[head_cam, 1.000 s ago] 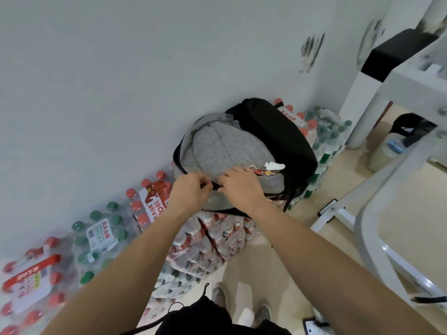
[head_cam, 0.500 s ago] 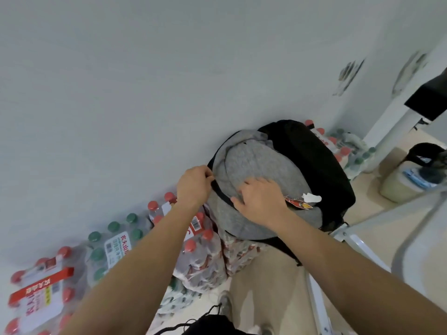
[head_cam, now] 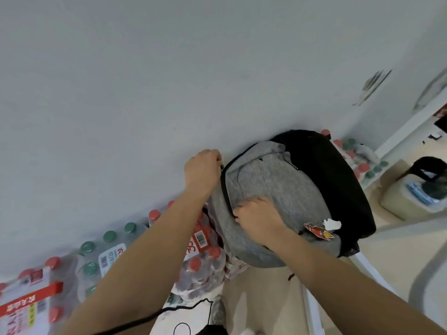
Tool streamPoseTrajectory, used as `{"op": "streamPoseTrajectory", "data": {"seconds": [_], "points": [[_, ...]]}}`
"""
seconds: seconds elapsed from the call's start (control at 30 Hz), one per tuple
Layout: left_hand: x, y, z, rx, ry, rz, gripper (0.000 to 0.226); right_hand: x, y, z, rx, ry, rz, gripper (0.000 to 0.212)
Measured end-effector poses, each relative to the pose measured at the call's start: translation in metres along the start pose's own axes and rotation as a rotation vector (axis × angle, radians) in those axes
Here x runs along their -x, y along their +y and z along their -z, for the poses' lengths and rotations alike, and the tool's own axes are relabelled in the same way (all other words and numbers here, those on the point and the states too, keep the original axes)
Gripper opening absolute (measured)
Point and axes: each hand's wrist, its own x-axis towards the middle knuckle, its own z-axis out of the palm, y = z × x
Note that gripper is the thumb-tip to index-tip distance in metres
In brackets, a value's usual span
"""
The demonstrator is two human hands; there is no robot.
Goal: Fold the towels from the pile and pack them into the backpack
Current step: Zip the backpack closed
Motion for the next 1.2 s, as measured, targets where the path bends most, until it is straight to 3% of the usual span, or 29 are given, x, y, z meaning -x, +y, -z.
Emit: {"op": "streamPoseTrajectory", "data": {"seconds": [0.07, 0.17, 0.27, 0.4, 0.53, 0.7, 0.93, 1.2], "points": [[0.000, -0.001, -0.004, 0.074, 0.005, 0.014, 0.011, -0.011, 0.007, 0.016, -0.065, 0.015, -0.055, 0.025], [-0.004, -0.012, -0.002, 0.284, -0.015, 0.063, 0.005, -0.041, 0.026, 0.035, -0.224, 0.206, -0.173, 0.031], [-0.003, -0.012, -0.001, 0.507, -0.058, 0.107, 0.005, -0.076, 0.033, 0.042, -0.362, 0.178, -0.170, 0.044], [0.003, -0.024, -0.005, 0.802, -0.097, 0.228, 0.010, -0.105, 0.036, 0.040, -0.409, 0.169, -0.142, 0.018], [0.018, -0.041, -0.014, 1.032, -0.118, 0.359, 0.023, -0.112, 0.041, 0.047, -0.328, 0.145, -0.069, 0.013], [0.027, -0.037, -0.029, 0.819, -0.208, 0.409, 0.014, -0.122, 0.043, 0.056, -0.430, 0.110, -0.111, 0.021], [0.011, -0.021, -0.025, 0.662, -0.250, 0.389, 0.010, -0.132, 0.045, 0.059, -0.299, 0.122, -0.125, 0.024], [0.008, -0.028, -0.026, 0.495, -0.314, 0.300, 0.005, -0.132, 0.117, 0.048, -0.264, 0.269, -0.486, 0.025]]}}
